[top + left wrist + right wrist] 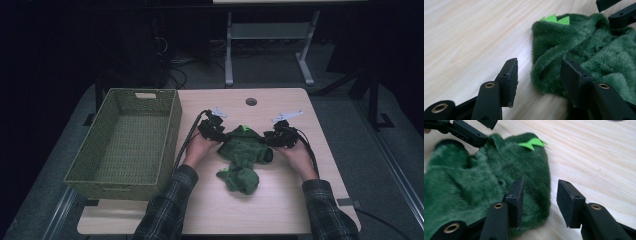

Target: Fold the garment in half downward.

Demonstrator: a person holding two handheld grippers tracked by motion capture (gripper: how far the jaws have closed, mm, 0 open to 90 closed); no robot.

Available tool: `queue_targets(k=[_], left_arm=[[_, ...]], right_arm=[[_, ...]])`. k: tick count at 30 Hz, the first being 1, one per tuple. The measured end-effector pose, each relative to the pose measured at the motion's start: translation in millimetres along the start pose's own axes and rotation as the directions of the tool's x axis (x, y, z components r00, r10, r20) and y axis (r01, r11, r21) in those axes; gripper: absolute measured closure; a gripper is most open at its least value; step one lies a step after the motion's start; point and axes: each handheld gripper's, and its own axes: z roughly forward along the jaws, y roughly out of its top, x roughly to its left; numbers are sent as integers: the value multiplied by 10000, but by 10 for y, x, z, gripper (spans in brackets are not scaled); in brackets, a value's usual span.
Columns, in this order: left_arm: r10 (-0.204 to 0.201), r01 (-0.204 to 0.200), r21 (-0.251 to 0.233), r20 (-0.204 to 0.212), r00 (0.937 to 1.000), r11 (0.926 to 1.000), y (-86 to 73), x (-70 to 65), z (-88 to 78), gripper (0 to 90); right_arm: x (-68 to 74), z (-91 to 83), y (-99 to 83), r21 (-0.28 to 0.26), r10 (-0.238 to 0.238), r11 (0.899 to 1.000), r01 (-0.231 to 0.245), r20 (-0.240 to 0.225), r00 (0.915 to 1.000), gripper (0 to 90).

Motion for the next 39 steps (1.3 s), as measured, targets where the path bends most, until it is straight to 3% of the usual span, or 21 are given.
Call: queue_targets(k=[3, 7, 10, 13, 16, 20, 22, 26, 27, 31, 34, 39], left_arm=[[69, -70, 164, 72, 10000, 9998, -19, -8, 54, 484], [143, -145, 108, 211, 9997, 9998, -27, -19, 83, 561], [306, -315, 265, 353, 9989, 9992, -28, -25, 104, 633], [324, -340, 360, 441, 9985, 9988, -21, -36, 117, 769], [290, -313, 498, 479, 9984, 9983, 8, -40, 95, 867], [227, -249, 389, 557, 9982, 9989, 40, -43, 43, 880], [38, -39, 16, 530, 9986, 10000, 63, -58, 10, 880], [121, -97, -516, 463, 9989, 9986, 150, -78, -133, 880], [149, -123, -581, 457, 9988, 9982, 168, -82, -162, 880], [218, -172, -1169, 383, 9990, 9930, 270, -124, -328, 879], [522, -481, -1278, 288, 9982, 9906, 338, -158, -423, 877], [569, -526, -1913, 168, 9982, 9801, 456, -204, -605, 874]], right_arm=[[-6, 44, -15, 178, -7, 9998, 8, -7, 10000, 599], [-18, 105, -36, 466, -27, 9989, 24, 82, 10000, 677], [-22, 124, -39, 502, 110, 9987, -115, 110, 9999, 755], [-8, 128, -33, 578, 131, 9982, -146, 253, 9996, 861], [7, 123, -22, 641, 146, 9978, -166, 314, 9994, 873], [42, 60, 21, 450, 239, 9987, -252, 296, 9993, 880], [54, 18, 45, 352, 174, 9992, -185, 325, 9993, 882], [91, -82, 104, -40, 117, 9999, -116, 295, 9995, 886], [94, -108, 141, 109, 62, 9999, -65, 262, 9996, 886], [130, -235, 274, -361, -18, 9993, 24, 165, 9999, 888], [159, -327, 388, -474, -272, 9985, 286, 310, 9991, 889], [208, -528, 576, -923, -599, 9936, 649, 559, 9966, 889]])
